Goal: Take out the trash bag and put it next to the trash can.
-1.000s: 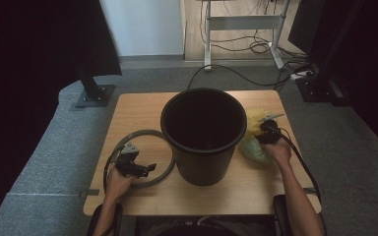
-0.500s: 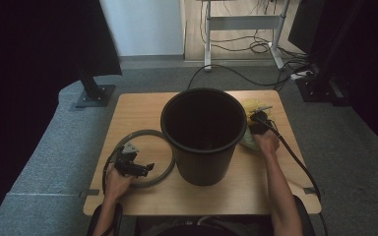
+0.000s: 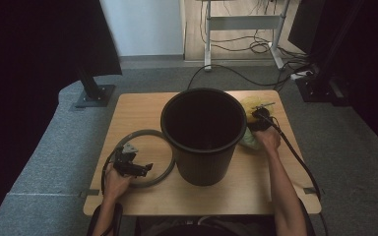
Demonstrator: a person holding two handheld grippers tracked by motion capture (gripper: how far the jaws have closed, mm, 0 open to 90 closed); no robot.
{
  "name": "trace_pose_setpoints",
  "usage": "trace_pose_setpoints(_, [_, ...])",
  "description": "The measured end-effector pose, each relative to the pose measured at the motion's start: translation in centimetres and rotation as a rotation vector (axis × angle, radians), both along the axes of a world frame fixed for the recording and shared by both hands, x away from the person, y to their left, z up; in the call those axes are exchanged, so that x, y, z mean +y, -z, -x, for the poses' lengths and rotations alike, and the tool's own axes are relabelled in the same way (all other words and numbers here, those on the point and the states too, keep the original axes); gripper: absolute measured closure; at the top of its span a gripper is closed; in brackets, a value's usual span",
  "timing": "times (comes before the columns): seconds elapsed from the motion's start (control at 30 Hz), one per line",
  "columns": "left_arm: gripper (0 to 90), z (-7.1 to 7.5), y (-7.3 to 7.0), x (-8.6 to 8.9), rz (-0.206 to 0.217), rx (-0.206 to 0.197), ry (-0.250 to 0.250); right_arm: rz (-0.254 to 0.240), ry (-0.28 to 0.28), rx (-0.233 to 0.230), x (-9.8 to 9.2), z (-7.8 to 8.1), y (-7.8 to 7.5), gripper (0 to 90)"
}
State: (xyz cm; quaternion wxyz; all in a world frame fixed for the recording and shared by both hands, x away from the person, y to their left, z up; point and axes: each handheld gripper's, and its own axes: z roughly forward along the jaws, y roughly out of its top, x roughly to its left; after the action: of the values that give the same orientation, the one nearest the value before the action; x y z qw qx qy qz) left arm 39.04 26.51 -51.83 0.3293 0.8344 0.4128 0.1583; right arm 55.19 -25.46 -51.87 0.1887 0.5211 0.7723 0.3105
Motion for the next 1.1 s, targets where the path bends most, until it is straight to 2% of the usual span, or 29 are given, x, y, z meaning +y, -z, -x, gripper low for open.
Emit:
trace_pose_setpoints(0.13, [0.0,0.0,0.0,-0.1,-0.001,0.001,0.005,-0.014,0.003,-0.018,-0.1,0.2,-0.5,15.5])
trace_pose_setpoints(0.3, [0.0,0.1,0.0,-0.1,0.01,0.0,0.01,-0.058,-0.02,-0.027,-0.2,0.8,-1.6,5.9])
trace_pose_setpoints(0.43, [0.0,0.1,-0.1,-0.1,0.029,-0.003,0.019,-0.056,-0.048,-0.031,-0.3,1.5,-2.7,3.5])
trace_pose_setpoints(0.8, [0.0,0.2,-0.2,-0.3,0.035,0.0,0.034,-0.039,-0.086,-0.044,-0.9,4.0,-5.7,0.0])
trace_pose_setpoints(0.97, [0.0,0.2,-0.2,-0.4,0.03,0.001,0.039,0.001,-0.103,-0.037,-1.3,5.3,-6.8,0.0])
trace_pose_setpoints(1.07, [0.0,0.2,-0.2,-0.4,0.03,0.0,0.039,0.014,-0.099,-0.031,-1.8,6.2,-7.2,3.1])
trace_pose_setpoints(1.1, [0.0,0.2,-0.2,-0.4,0.032,0.0,0.039,0.015,-0.095,-0.031,-1.9,6.6,-7.4,8.6])
